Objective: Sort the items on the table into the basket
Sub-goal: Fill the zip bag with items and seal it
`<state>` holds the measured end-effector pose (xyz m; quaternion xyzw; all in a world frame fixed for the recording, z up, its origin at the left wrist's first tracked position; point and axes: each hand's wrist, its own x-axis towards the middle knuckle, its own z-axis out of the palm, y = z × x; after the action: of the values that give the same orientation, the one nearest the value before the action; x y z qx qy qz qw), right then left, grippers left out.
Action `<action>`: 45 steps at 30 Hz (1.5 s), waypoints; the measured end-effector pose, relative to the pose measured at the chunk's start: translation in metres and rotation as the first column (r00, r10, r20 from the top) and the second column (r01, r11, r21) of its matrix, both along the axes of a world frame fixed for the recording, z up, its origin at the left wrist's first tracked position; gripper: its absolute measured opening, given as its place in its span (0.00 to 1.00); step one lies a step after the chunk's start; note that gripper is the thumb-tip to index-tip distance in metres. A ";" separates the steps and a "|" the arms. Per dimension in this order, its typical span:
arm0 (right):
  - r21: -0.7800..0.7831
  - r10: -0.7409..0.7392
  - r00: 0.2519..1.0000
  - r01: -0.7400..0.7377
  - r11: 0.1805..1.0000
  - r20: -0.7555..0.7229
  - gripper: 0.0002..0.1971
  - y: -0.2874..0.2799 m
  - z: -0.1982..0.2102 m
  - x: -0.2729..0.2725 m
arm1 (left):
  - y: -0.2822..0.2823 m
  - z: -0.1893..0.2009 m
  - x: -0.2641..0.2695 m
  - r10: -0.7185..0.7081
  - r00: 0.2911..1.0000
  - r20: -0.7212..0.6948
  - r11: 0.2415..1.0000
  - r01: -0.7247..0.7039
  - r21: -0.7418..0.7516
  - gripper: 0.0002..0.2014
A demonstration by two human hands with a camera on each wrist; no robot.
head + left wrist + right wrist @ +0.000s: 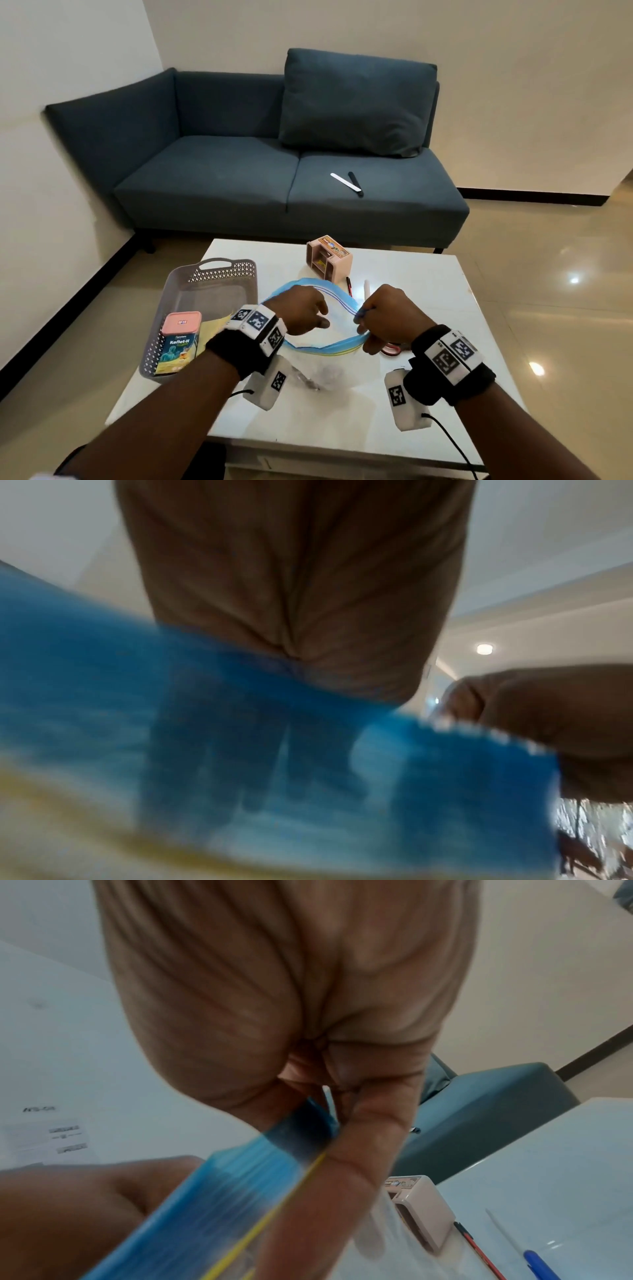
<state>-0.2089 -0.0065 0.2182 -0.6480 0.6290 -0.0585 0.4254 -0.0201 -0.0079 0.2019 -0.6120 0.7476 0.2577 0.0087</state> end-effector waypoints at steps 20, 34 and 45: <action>0.121 -0.267 0.943 0.246 0.962 0.201 0.08 -0.020 0.010 -0.047 | -0.003 -0.032 0.071 0.071 0.886 -0.459 0.935 -0.219 -0.278 0.32; 0.120 -0.242 0.921 0.215 0.969 0.305 0.13 -0.020 0.013 -0.054 | -0.011 -0.039 0.060 0.189 0.808 -0.558 0.890 -0.381 -0.251 0.14; -0.291 -0.199 0.959 0.136 0.947 -0.200 0.21 -0.025 0.003 -0.060 | 0.002 -0.018 0.074 0.206 0.845 -0.493 0.819 -0.425 -0.386 0.05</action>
<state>-0.2687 -0.0310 0.2208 -0.6470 0.7123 -0.1067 0.2503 0.0542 -0.0060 0.1840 -0.6404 0.6555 0.1898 -0.3525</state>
